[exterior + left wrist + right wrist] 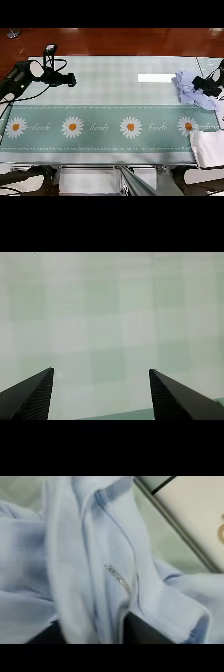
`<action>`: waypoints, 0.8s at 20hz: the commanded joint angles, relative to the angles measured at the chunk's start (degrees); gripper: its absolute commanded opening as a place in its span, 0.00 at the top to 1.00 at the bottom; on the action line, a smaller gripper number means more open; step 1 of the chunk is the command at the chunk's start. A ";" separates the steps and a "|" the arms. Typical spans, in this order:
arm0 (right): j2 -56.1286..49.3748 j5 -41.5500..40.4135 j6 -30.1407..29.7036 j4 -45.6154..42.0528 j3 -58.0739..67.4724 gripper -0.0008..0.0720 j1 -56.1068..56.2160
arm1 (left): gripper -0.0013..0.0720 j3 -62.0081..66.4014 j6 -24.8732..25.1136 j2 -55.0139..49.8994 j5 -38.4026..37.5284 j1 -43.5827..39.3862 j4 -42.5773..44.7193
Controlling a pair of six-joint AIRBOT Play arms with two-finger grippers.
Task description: Fold the shirts.
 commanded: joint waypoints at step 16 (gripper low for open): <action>38.62 4.00 -36.24 27.50 31.47 0.96 13.27 | 0.02 -16.09 7.34 44.57 -21.86 10.99 -12.13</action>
